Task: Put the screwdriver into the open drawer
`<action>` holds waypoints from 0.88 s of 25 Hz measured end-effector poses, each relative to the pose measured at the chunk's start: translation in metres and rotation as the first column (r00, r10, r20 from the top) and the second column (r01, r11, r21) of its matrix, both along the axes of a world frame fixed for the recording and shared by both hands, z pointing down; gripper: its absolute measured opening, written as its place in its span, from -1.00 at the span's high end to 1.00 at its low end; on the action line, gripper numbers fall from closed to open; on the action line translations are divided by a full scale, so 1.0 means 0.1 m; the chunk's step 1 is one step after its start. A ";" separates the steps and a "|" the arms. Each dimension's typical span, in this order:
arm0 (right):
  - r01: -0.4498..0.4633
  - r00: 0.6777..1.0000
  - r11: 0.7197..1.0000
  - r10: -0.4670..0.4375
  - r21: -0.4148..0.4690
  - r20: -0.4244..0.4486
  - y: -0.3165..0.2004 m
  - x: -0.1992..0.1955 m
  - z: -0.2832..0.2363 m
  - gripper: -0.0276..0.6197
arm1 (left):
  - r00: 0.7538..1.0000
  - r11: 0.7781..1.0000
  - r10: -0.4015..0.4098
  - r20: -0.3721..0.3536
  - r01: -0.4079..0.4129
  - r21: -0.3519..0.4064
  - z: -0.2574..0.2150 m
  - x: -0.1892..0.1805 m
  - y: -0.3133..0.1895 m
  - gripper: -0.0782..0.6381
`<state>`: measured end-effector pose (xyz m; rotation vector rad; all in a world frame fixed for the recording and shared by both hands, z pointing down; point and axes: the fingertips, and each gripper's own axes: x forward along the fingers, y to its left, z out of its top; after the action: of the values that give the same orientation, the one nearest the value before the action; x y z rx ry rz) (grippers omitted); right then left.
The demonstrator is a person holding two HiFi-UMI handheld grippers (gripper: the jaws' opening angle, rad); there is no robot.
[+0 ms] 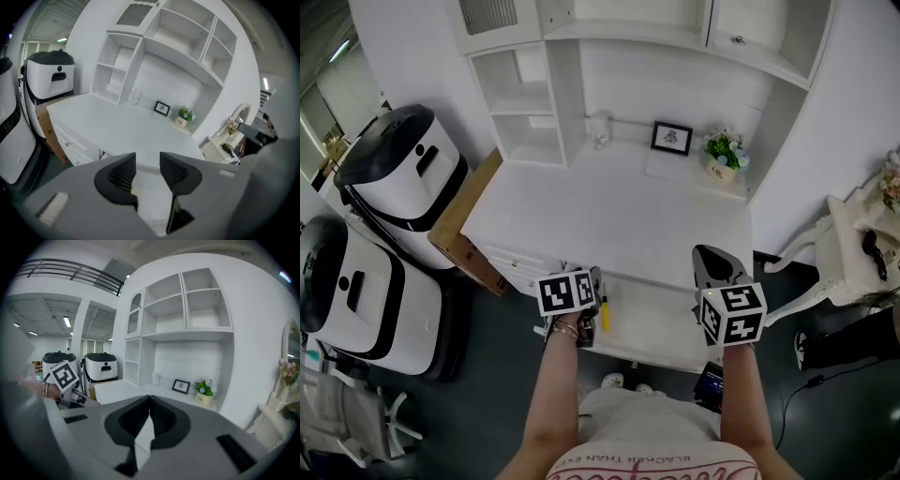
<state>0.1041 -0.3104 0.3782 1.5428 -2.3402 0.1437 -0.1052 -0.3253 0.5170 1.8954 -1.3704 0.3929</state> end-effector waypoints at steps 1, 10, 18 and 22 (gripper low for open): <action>0.002 1.000 1.000 -0.002 0.010 0.000 0.00 0.00 -0.04 0.89 | 1.000 1.000 0.002 0.010 -0.002 0.029 -0.10 -0.01 -0.02 0.33; 0.025 0.999 0.994 -0.027 0.105 0.017 -0.03 -0.09 -0.43 0.89 | 0.997 0.957 -0.022 0.073 0.000 0.290 -1.02 -0.11 -0.15 0.57; 0.018 0.997 0.984 -0.030 0.178 0.064 0.03 -0.10 -0.76 0.89 | 0.993 0.860 -0.061 0.100 0.001 0.510 -1.77 -0.21 -0.09 0.72; -0.009 0.992 0.975 -0.020 0.224 0.126 0.04 -0.07 -0.96 0.89 | 0.989 0.790 -0.060 0.136 -0.036 0.612 -2.11 -0.19 -0.06 0.75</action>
<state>0.0970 -0.3065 0.2824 1.6753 -2.5336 -0.0260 -0.1246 -0.3310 0.3061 2.4156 -1.7615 0.0722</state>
